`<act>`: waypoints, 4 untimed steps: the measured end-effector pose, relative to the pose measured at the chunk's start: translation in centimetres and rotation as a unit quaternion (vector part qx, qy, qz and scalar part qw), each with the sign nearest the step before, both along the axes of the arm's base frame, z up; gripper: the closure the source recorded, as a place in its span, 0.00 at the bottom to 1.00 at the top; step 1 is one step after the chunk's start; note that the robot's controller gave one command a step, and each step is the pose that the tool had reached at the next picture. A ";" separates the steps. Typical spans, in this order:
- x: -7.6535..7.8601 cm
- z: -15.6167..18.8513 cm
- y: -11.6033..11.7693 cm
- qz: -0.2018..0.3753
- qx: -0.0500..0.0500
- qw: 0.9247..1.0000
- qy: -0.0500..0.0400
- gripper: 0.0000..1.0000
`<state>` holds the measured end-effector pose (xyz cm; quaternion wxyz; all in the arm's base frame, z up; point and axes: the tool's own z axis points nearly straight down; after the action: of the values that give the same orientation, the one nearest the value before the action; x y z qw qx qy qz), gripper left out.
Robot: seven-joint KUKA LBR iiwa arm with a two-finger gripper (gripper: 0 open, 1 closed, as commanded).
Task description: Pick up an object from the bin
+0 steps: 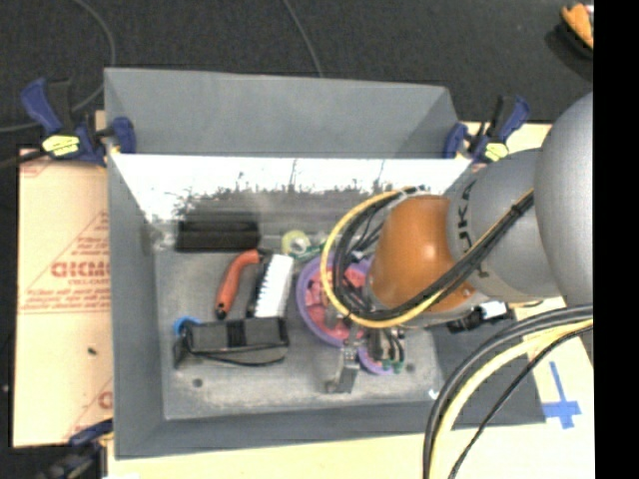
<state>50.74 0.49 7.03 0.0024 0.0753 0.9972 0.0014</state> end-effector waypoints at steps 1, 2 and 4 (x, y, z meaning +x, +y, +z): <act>1.1 3.1 1.5 -0.130 0.000 0.991 0.002 0.00; 2.6 0.0 1.3 -0.149 0.001 0.989 0.000 0.00; 2.0 0.1 0.6 -0.255 0.001 0.967 0.003 1.00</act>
Offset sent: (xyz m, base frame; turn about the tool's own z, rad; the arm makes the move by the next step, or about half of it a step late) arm 0.0249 0.0138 -0.0003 0.3033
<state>52.71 1.12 7.08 -0.0001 0.3273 0.9449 0.0015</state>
